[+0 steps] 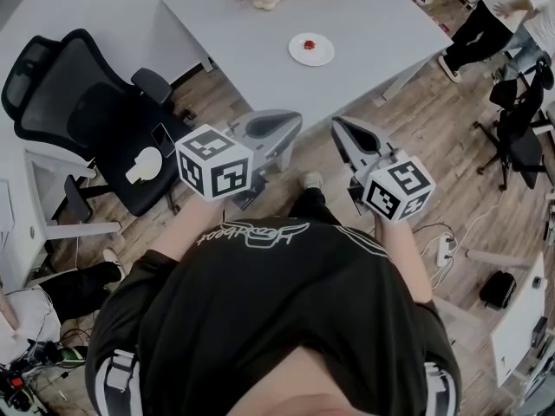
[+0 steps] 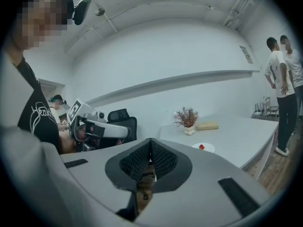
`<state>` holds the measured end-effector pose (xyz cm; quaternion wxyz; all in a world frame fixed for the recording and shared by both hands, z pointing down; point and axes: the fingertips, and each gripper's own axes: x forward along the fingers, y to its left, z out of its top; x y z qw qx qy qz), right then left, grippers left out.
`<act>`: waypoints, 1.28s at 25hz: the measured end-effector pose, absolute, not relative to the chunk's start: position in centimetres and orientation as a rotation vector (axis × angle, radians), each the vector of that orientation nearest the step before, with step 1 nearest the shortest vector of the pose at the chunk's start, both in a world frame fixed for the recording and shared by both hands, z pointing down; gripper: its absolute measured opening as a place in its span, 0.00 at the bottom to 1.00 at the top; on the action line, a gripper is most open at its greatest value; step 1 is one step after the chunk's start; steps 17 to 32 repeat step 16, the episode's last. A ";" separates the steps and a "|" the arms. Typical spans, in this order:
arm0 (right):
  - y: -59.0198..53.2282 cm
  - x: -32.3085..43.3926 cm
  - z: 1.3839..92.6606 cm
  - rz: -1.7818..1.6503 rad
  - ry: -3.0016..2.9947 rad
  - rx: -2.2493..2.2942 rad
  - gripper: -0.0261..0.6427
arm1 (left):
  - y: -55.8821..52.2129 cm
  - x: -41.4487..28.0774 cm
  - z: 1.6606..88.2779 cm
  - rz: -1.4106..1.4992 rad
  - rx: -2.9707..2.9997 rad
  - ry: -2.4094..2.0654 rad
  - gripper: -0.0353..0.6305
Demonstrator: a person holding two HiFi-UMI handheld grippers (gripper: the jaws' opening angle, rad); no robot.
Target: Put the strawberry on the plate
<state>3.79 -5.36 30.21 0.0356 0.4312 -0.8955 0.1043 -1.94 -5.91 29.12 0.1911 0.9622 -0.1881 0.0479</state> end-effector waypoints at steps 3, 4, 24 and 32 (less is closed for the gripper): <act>-5.3 4.2 30.3 0.327 -2.749 1.339 0.05 | -5.9 -1.7 29.2 0.135 2.701 -0.527 0.06; -5.3 4.3 30.4 0.331 -2.748 1.343 0.05 | -5.9 -1.7 29.3 0.135 2.699 -0.526 0.06; -5.2 5.2 31.2 0.364 -2.726 1.364 0.05 | -6.0 -0.8 30.3 0.138 2.677 -0.502 0.06; -5.2 5.2 31.2 0.364 -2.726 1.364 0.05 | -6.0 -0.8 30.3 0.138 2.677 -0.502 0.06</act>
